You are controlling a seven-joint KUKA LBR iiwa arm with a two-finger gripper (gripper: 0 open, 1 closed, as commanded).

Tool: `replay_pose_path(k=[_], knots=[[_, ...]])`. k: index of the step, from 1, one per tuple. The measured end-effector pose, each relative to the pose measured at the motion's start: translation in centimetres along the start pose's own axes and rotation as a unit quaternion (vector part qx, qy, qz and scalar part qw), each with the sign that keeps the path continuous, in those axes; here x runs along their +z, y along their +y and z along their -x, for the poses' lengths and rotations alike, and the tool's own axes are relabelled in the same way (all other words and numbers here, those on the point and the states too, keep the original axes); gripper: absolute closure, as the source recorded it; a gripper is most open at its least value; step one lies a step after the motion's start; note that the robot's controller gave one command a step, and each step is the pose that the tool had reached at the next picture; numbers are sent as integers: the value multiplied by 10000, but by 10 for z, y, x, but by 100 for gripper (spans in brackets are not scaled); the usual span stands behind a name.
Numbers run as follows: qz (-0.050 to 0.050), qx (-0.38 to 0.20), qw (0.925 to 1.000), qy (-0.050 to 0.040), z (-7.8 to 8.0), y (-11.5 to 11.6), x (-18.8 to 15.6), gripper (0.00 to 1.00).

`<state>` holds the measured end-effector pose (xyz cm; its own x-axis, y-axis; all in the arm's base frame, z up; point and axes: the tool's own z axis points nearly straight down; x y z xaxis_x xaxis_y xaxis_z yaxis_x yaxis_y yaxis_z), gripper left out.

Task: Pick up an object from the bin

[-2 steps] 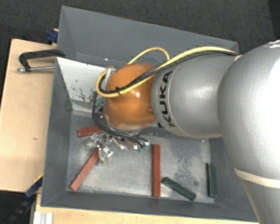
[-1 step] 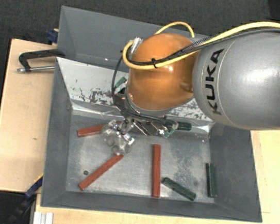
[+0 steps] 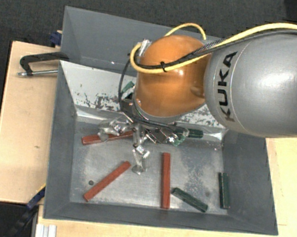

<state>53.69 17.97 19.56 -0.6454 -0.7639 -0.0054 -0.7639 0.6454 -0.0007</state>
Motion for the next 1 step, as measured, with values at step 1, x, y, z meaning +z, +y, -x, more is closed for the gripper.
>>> replay_pose_path(k=[1], knots=[[1,1,10000,0,0,0,0,0]])
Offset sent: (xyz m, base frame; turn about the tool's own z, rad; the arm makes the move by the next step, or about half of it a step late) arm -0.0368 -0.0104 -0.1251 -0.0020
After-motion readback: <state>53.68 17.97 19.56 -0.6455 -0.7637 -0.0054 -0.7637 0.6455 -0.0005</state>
